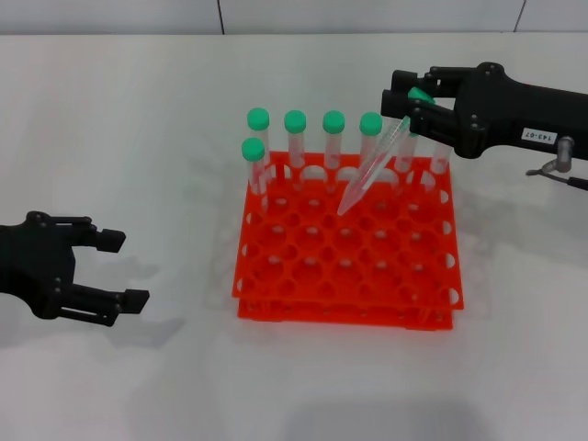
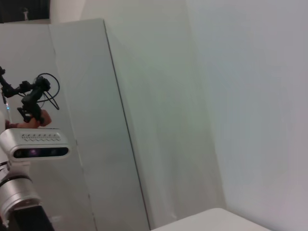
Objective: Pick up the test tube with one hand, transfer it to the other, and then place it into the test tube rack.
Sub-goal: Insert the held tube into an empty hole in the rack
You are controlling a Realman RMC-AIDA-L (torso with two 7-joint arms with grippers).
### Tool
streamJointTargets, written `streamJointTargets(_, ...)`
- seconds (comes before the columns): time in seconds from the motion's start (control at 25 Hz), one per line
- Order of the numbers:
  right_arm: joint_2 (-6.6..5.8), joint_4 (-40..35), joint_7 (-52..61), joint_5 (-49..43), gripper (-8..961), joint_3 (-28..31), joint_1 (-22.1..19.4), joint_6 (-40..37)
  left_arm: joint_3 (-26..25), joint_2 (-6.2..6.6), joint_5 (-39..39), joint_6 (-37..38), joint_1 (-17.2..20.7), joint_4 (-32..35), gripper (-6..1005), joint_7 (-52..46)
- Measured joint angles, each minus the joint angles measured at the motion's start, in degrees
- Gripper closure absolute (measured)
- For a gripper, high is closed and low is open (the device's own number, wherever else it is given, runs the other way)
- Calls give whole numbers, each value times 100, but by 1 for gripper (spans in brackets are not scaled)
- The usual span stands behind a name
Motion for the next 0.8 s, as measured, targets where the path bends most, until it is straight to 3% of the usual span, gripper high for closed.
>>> streamJointTargets(0.8, 9, 10, -992, 1198, 672, -1596, 93, 1325, -4, -53, 2, -41, -50, -43, 105, 48)
